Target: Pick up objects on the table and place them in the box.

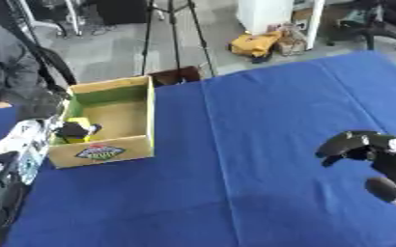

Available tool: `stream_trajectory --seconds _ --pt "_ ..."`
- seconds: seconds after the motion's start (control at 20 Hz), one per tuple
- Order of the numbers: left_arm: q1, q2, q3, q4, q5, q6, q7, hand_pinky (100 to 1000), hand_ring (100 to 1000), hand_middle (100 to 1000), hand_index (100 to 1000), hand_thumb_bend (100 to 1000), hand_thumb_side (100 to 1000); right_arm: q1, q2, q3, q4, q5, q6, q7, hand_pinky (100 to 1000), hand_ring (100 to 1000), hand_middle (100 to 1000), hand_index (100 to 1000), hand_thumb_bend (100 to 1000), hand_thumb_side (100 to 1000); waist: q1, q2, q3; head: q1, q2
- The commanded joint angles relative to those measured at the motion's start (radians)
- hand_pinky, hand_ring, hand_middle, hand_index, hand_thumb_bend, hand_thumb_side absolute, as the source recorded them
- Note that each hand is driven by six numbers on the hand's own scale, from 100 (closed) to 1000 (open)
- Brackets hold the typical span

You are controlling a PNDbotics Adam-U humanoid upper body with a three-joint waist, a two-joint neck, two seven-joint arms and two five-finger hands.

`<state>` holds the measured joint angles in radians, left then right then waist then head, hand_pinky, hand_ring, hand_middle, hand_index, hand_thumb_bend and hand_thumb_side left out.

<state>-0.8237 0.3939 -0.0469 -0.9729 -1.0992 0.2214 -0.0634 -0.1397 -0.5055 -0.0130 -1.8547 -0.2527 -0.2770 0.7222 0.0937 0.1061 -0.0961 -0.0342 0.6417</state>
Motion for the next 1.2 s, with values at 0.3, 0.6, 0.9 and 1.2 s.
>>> stream_trajectory --seconds 0.3,0.6,0.9,1.2 --pt "0.137 0.036 0.013 -0.253 0.146 -0.141 0.150 656 543 575 791 474 501 -0.001 -0.006 -0.021 -0.006 -0.003 -0.002 -0.014 724 803 760 794 327 575 -0.019 -0.016 0.033 -0.025 0.014" --pt "0.309 -0.046 0.047 -0.426 0.252 -0.248 0.256 650 542 572 788 467 515 0.000 -0.006 -0.033 -0.009 -0.001 -0.004 -0.027 724 803 761 796 327 574 -0.024 -0.004 0.061 -0.035 0.012" --pt "0.481 -0.118 0.063 -0.597 0.358 -0.226 0.362 643 535 565 784 448 528 -0.003 -0.004 -0.034 -0.008 -0.003 0.001 -0.036 723 802 762 801 321 574 -0.025 -0.004 0.074 -0.017 0.033" --pt "0.651 -0.163 -0.008 -0.777 0.468 -0.191 0.409 643 533 566 788 439 556 -0.003 0.000 -0.031 -0.007 -0.007 0.006 -0.045 721 798 758 804 315 577 -0.028 -0.005 0.072 -0.007 0.045"
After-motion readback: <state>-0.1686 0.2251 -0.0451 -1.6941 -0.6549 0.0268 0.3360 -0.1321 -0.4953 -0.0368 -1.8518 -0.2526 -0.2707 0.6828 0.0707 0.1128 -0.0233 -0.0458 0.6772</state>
